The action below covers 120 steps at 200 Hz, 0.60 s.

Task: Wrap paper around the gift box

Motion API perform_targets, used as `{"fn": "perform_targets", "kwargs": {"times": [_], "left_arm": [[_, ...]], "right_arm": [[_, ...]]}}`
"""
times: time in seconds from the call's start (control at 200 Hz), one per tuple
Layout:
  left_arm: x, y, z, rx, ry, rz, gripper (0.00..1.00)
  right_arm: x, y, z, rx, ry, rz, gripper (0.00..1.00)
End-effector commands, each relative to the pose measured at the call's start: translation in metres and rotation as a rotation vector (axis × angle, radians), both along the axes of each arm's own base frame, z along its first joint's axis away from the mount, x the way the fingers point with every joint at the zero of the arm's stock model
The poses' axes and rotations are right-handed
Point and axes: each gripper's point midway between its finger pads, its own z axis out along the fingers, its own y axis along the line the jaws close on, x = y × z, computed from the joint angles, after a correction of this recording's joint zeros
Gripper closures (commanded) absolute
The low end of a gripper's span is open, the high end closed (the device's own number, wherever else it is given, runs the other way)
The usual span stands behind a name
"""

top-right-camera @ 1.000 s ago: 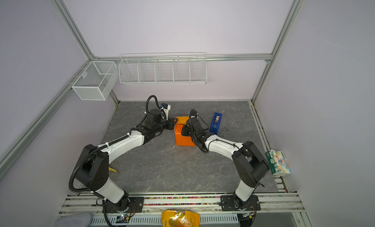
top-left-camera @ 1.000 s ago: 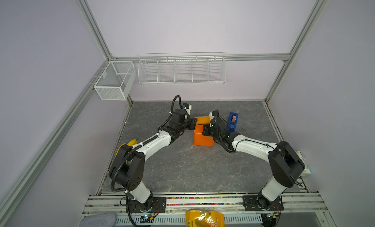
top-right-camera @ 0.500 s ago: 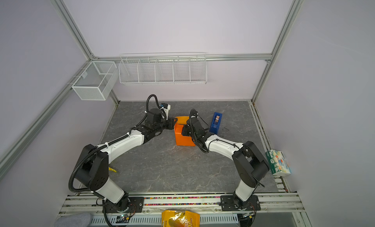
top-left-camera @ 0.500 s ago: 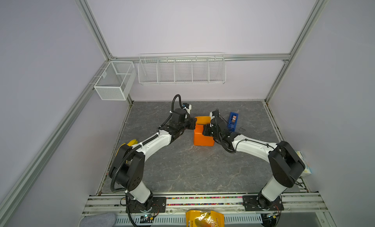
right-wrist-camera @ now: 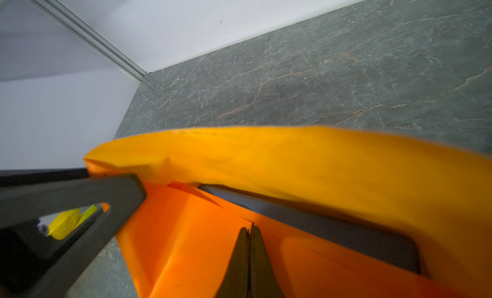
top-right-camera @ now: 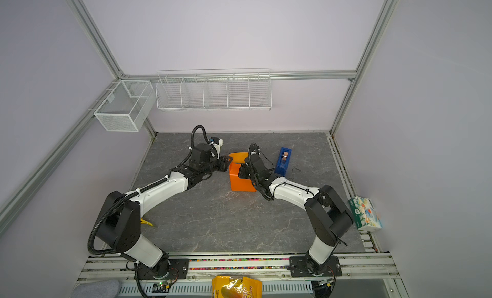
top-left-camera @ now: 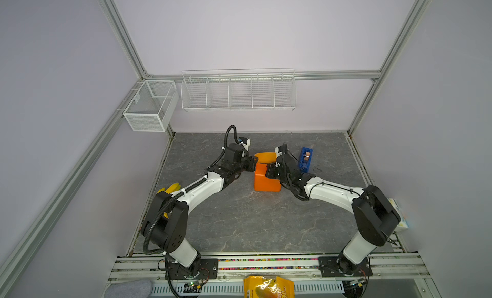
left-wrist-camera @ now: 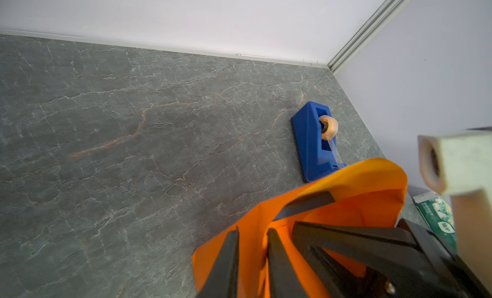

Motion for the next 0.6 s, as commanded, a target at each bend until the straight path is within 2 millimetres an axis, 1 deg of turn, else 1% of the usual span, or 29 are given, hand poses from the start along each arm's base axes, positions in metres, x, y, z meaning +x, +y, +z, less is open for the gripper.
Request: {"fn": "perform_targets", "kwargs": {"times": [0.0,0.035,0.3,0.36,0.43,0.49,0.595], "left_arm": [[0.0,0.001,0.004,-0.008,0.001,-0.002,0.93],[0.0,0.001,0.005,-0.007,0.001,-0.002,1.0],[-0.001,0.001,0.008,-0.01,0.001,-0.006,1.0],[-0.004,0.0,0.008,-0.013,0.009,-0.006,0.85],[-0.007,0.001,0.007,-0.012,0.01,-0.003,0.76],[-0.01,0.001,0.004,-0.009,0.014,-0.006,0.73],[-0.012,0.002,-0.002,-0.003,0.027,-0.005,0.74]], "right_arm": [[-0.014,-0.023,-0.038,-0.115,0.116,-0.028,0.93],[-0.014,-0.023,-0.039,-0.115,0.117,-0.028,0.93],[-0.014,-0.022,-0.039,-0.119,0.118,-0.026,0.94],[-0.014,-0.022,-0.039,-0.119,0.118,-0.027,0.93],[-0.013,-0.023,-0.039,-0.119,0.117,-0.028,0.93],[-0.014,-0.022,-0.039,-0.118,0.118,-0.029,0.93],[-0.013,-0.022,-0.039,-0.117,0.118,-0.028,0.93]]}}
